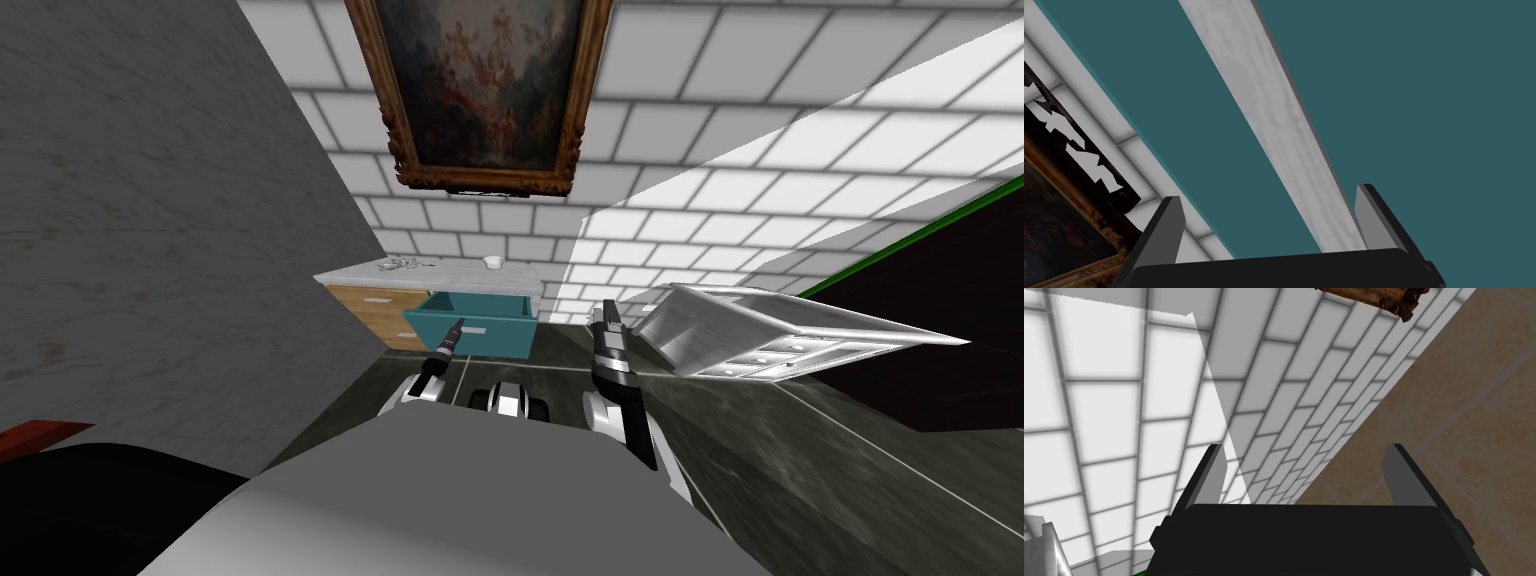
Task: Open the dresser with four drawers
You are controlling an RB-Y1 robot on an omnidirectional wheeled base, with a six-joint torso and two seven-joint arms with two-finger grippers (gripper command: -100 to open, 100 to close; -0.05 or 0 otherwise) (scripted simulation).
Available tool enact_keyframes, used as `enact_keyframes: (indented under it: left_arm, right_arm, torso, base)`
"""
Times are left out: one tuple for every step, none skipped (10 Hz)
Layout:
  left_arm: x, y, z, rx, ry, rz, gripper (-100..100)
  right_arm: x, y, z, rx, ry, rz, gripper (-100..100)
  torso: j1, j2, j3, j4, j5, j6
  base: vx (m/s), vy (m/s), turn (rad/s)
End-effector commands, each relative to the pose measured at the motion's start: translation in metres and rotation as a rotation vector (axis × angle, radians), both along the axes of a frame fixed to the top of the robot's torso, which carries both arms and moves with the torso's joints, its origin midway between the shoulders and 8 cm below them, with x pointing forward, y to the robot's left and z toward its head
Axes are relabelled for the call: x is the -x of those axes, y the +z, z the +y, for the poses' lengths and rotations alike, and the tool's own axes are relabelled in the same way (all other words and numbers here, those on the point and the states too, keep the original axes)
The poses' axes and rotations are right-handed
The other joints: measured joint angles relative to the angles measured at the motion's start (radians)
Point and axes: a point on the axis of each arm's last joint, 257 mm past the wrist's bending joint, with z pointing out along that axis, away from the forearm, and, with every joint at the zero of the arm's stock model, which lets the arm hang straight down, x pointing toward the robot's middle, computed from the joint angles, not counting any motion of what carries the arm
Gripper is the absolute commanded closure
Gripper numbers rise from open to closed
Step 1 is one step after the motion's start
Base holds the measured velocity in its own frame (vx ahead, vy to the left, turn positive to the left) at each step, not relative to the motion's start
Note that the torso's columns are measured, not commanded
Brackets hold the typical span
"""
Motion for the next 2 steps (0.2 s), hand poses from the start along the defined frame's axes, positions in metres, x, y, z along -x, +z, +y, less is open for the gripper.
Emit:
enact_keyframes:
  left_arm:
    - [0.0003,-0.001,0.0002,0.0,0.001,0.003,0]
    - [0.0006,-0.0017,0.0003,0.001,0.001,0.004,0]
  right_arm:
    - [0.0,0.0,0.0,0.0,0.0,0.0,0]
    - [0.0,0.0,0.0,0.0,0.0,0.0,0]
  torso:
    - [0.0,-0.001,0.0,-0.001,0.0,0.0]
    - [0.001,-0.001,-0.001,-0.001,0.001,0.0]
  base:
    - [0.0,0.0,0.0]
    - [0.0,0.0,0.0]
